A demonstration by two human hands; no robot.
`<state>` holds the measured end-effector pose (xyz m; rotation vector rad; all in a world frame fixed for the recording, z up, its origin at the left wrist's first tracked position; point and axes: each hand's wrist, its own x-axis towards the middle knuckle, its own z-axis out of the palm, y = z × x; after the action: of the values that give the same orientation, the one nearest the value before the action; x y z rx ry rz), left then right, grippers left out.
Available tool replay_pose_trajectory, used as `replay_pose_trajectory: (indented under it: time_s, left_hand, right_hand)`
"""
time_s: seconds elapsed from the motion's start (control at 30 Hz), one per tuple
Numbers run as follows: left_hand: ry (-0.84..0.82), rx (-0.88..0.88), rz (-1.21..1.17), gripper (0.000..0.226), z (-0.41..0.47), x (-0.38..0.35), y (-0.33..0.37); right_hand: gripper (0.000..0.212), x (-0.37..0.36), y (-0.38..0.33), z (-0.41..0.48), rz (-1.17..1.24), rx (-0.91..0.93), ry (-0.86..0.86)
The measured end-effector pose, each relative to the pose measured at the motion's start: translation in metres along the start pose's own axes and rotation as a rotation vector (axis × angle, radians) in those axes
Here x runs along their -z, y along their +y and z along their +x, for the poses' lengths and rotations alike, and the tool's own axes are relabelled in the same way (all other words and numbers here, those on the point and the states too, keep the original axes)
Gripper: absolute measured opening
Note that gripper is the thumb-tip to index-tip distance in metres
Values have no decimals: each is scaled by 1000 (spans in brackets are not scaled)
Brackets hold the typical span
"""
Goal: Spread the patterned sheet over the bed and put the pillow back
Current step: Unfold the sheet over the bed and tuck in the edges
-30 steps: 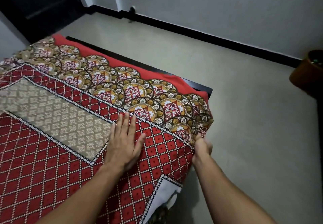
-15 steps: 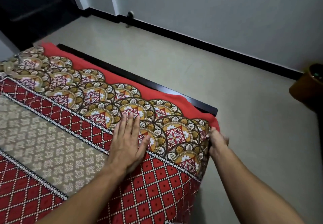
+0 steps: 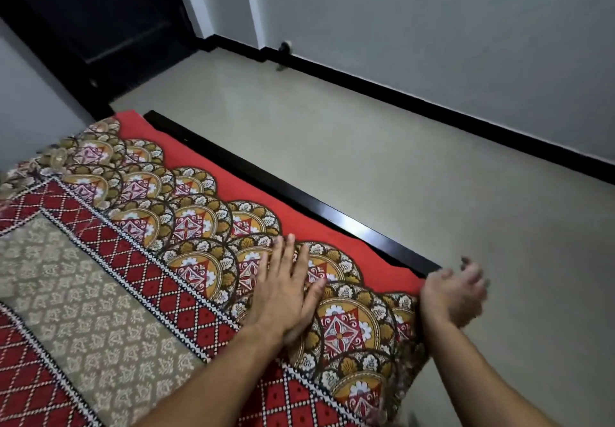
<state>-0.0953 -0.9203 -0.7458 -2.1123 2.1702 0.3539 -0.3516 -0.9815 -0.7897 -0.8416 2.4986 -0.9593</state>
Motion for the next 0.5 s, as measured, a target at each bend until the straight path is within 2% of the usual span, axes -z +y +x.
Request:
replay_pose_trajectory:
  time_s: [0.03, 0.07, 0.1, 0.17, 0.23, 0.3, 0.37, 0.47, 0.5]
  left_hand:
    - [-17, 27, 11, 72, 5, 0, 4]
    - [-24, 64, 15, 71, 11, 0, 9]
    - [-23, 100, 12, 70, 18, 0, 14]
    - [-22, 157, -9, 67, 34, 1, 25]
    - [-56, 189, -5, 68, 49, 4, 39]
    - [-113, 172, 23, 75, 59, 10, 59]
    - [-185, 99, 37, 80, 64, 20, 80]
    - [-293, 22, 21, 70, 72, 42, 109]
    - [-291, 46, 2, 68, 75, 55, 116]
  right_hand:
    - [35, 2, -14, -9, 28, 283, -41]
    - [33, 3, -29, -22, 54, 523, -178]
    - [32, 1, -36, -34, 32, 697, -366]
    - [47, -3, -41, -56, -175, 902, -699]
    - [69, -5, -33, -53, -385, 964, -784]
    - [89, 1, -29, -37, -516, 792, -864]
    - [93, 14, -31, -15, -562, 662, -989]
    - [117, 29, -50, 20, -712, 834, -1152]
    - [110, 37, -66, 27, -746, 903, -1207]
